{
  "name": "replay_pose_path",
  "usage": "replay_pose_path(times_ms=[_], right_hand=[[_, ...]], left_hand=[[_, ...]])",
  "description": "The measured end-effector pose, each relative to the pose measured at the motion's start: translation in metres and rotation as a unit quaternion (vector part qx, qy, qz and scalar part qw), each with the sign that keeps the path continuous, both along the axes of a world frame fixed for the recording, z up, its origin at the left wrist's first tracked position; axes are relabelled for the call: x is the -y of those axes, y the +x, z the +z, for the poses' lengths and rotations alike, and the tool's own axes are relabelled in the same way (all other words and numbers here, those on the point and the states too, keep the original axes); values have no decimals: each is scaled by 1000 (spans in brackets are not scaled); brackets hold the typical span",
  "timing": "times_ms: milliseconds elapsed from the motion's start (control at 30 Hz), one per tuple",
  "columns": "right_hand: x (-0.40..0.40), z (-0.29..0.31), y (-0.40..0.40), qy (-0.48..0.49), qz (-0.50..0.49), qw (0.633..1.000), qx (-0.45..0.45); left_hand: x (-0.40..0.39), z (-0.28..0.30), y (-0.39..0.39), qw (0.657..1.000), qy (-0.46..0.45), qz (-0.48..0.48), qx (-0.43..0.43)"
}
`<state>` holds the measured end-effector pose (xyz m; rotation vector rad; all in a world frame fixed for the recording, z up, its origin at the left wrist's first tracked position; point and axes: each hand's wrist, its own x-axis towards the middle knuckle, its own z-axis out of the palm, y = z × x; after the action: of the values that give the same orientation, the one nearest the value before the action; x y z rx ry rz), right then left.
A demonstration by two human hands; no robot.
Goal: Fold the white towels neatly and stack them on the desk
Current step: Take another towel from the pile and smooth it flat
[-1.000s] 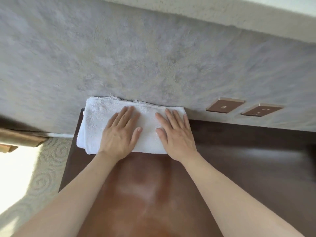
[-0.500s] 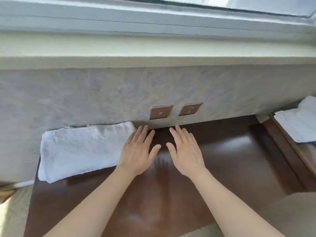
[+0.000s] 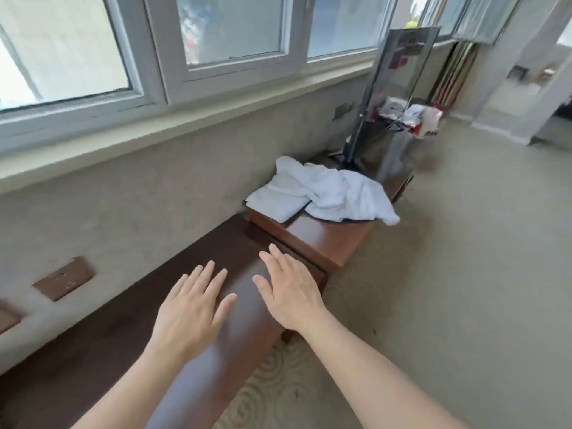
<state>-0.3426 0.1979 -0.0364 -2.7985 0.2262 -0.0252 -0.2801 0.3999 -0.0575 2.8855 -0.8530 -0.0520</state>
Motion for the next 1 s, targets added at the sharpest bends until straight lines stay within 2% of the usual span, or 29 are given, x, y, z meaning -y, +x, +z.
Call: replay_pose_path(times_ms=[300, 467, 667, 767, 1000], right_hand=[[145, 19, -10, 43, -100, 994, 24], [209, 20, 14, 38, -138, 989, 27], [283, 3, 46, 21, -205, 979, -10], [307, -7, 61, 45, -242, 969, -9], [367, -24, 122, 61, -234, 969, -44]], left_hand=[[158, 6, 6, 997, -39, -68, -9], [227, -2, 61, 993, -67, -101, -11], [307, -16, 132, 989, -74, -127, -36], [338, -18, 150, 984, -67, -152, -60], [402, -14, 195, 980, -89, -164, -75]])
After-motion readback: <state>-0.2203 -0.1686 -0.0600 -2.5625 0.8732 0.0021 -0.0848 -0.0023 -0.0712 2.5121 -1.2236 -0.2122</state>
